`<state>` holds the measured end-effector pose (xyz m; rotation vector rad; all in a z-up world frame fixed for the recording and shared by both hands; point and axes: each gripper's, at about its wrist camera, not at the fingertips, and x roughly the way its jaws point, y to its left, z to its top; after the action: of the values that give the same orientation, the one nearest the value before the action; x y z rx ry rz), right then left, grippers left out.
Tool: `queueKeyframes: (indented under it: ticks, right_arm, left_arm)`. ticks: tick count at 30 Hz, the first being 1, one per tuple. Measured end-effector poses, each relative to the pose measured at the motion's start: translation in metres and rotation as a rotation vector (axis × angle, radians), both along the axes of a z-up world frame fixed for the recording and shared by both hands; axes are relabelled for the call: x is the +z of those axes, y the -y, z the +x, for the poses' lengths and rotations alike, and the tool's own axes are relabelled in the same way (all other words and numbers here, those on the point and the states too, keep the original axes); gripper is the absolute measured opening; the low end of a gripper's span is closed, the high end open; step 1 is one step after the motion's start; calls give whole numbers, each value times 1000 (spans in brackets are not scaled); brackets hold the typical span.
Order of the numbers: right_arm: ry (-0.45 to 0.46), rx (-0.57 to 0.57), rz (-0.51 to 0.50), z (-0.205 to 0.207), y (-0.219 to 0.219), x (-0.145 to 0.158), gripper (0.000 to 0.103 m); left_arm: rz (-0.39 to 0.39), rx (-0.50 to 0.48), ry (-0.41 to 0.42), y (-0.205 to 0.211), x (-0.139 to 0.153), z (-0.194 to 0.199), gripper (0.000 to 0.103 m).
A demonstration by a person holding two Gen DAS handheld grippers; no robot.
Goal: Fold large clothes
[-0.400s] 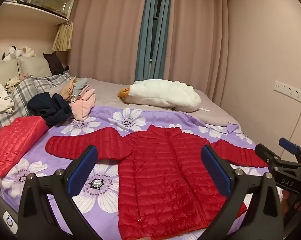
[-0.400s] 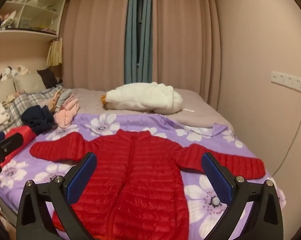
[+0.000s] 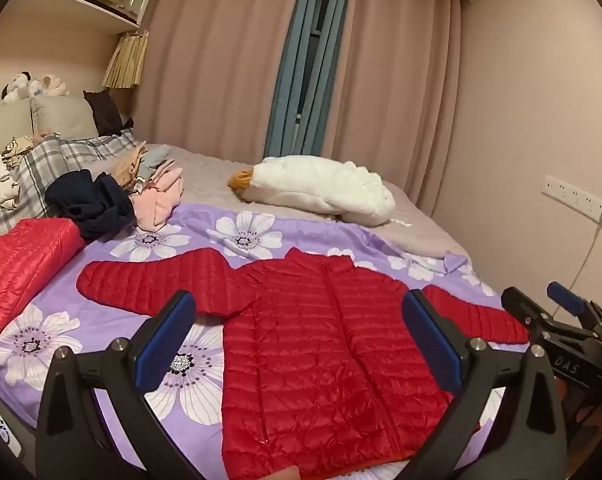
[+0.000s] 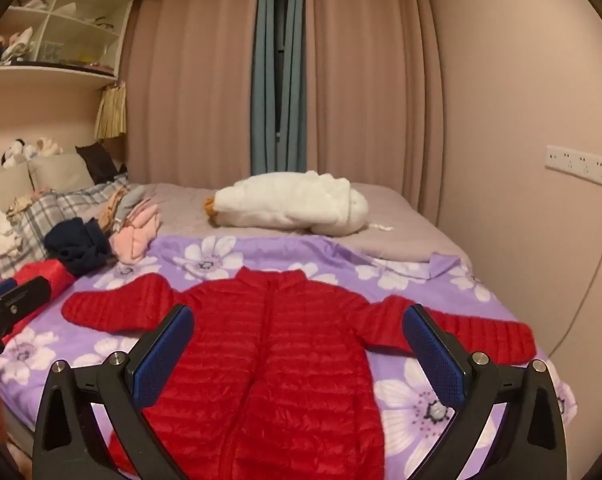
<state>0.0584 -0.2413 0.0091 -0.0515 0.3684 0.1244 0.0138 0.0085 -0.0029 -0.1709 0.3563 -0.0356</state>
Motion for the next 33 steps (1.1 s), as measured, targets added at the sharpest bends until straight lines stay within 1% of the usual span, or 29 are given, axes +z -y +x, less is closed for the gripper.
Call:
queueKeyframes:
  ticks: [3,6,10,15,19,23,26,29,33]
  right_arm:
    - [4,-15,-19,-3,-5,-4,103]
    - [0,-22,-29,-1,-3,-5,103]
    - [-2,-17,-7,-5,-1,-4,103]
    - [-15,-23,3,-4,1,-5,103]
    - [-26,-26,-17,-3,1,-7,103]
    - [-13,-28,7,-5,4,-4,103]
    - [-15,-17,18,-2,5,-3,103]
    - [-17,-15,5,-2,4,-4,103]
    - [-19,-14,0,-4,0,-6,103]
  left_arm:
    - [21,12,-8,1,-1,3,103]
    - [20,11,-13,2,-4,5,103]
    - [13,-5,-22,3,-4,5,103]
    - [15,-22,-6,4,-2,-1,103]
    - [18,-4,-11,4,-2,0,103]
    - [-7,18,-31,0,-5,2,103]
    - [-17,8,-22,-3,-3,-3,103]
    - [-14,11,-19,-4,-3,-4,103]
    - [-6,25,-37,-5,-4,0,103]
